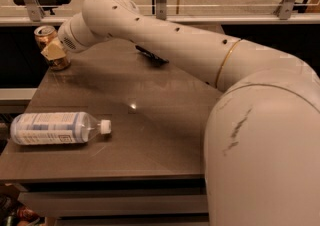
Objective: Move orange can near blue plastic bottle
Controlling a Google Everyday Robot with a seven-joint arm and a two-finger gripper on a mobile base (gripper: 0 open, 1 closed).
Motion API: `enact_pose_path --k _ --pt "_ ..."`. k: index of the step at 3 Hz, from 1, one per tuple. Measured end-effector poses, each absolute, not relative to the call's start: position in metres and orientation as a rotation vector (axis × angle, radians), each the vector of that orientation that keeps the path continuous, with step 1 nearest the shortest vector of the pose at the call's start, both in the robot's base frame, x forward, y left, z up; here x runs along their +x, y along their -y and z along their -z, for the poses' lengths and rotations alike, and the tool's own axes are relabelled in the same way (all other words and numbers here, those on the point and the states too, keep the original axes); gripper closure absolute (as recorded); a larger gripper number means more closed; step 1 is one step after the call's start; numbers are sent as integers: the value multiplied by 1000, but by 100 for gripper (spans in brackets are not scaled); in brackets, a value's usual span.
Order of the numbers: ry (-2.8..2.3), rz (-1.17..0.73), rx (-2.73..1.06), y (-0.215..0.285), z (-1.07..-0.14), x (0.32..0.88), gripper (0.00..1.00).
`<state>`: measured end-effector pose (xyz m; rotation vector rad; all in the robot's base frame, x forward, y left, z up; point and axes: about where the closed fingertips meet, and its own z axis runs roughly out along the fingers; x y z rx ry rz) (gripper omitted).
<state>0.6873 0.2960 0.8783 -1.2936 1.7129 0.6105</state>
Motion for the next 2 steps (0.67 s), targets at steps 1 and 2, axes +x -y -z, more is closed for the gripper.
enact_pose_path --k 1,2 --pt "-1711 -616 -1293 -296 -878 687 87" --pt "-1704 -628 -1295 -293 -878 687 100"
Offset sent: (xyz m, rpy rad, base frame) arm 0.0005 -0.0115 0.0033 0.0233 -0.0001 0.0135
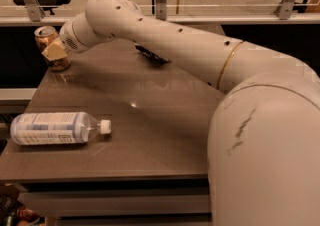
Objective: Move orange can near blue plastic bottle
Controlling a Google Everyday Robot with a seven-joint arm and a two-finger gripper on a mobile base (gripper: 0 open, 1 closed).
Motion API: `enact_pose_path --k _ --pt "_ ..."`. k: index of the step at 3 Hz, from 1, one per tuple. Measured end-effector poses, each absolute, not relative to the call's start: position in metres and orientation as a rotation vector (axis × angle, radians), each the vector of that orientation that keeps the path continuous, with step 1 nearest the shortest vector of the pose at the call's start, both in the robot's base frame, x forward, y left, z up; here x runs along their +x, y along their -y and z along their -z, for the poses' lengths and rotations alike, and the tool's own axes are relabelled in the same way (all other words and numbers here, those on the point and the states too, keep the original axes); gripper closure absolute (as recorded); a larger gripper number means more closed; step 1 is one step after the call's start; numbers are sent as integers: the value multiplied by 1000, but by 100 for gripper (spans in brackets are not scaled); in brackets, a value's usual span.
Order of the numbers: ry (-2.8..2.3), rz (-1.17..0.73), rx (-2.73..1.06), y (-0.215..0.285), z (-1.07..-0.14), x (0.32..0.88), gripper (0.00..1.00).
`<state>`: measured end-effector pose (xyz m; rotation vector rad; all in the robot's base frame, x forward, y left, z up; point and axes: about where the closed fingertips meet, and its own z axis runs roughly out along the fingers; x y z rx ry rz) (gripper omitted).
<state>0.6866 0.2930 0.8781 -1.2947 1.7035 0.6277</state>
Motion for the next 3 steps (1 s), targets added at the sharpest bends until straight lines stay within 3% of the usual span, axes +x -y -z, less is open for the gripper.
enact_pose_path --k 3 --pt "-1581 -735 -1375 -271 -895 650 100"
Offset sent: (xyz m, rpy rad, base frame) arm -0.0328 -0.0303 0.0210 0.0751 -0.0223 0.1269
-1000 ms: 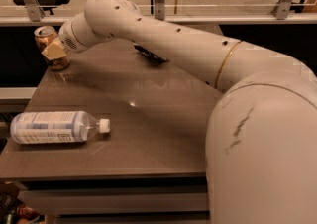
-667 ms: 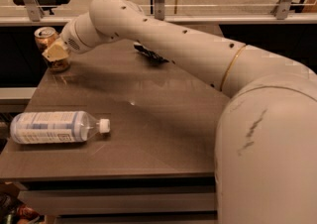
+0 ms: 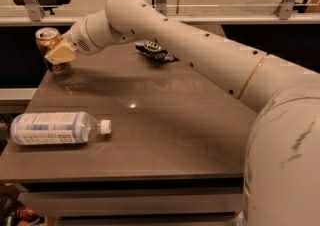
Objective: Move orange can near blue plastic bottle
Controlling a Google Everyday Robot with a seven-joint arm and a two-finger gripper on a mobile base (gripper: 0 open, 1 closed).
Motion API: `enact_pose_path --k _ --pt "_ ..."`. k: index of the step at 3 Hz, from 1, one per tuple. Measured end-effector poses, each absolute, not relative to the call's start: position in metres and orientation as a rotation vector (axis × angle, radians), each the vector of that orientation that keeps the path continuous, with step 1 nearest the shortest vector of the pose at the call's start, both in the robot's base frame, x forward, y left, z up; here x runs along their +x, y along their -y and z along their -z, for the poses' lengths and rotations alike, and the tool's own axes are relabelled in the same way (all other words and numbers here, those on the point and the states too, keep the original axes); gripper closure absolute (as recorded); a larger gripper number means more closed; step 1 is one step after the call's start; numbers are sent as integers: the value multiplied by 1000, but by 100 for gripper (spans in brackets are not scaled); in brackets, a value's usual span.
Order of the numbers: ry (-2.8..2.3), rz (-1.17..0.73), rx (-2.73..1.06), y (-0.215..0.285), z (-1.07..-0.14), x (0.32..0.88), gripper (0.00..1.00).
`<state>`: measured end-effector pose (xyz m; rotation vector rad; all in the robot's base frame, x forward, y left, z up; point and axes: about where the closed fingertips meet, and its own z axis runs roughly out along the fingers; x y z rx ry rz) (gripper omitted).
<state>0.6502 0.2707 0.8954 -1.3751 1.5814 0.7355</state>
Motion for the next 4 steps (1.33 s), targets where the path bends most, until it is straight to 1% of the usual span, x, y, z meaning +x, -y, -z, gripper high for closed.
enact_pose_path --k 4 --pt "-1408 -838 -1618 -234 -914 583 100"
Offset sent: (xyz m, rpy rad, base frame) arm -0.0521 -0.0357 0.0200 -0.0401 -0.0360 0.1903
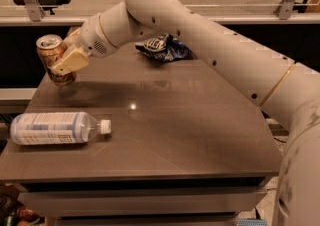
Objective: Move orange can near blue plastic bottle
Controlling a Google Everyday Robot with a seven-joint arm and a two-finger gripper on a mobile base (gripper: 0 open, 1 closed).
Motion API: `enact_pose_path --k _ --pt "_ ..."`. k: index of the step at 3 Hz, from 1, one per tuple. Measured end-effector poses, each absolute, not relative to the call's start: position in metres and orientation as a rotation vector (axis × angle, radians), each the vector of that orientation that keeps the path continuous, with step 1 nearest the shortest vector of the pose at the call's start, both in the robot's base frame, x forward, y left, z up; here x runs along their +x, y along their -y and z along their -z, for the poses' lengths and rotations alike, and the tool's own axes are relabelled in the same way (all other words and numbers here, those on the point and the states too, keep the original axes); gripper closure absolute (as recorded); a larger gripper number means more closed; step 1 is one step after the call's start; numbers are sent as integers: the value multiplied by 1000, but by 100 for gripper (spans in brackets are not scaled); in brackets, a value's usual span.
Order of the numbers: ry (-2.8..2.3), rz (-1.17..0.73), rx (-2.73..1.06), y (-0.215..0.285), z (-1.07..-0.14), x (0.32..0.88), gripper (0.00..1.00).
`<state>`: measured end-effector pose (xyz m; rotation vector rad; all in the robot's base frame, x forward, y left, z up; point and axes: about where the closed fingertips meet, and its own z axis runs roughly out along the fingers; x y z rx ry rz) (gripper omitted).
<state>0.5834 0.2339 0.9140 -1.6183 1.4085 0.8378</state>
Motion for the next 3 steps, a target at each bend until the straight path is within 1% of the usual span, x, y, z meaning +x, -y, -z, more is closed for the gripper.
enact_pose_path --k 3 --pt "-1307 -967 -1731 -218 -918 536 100"
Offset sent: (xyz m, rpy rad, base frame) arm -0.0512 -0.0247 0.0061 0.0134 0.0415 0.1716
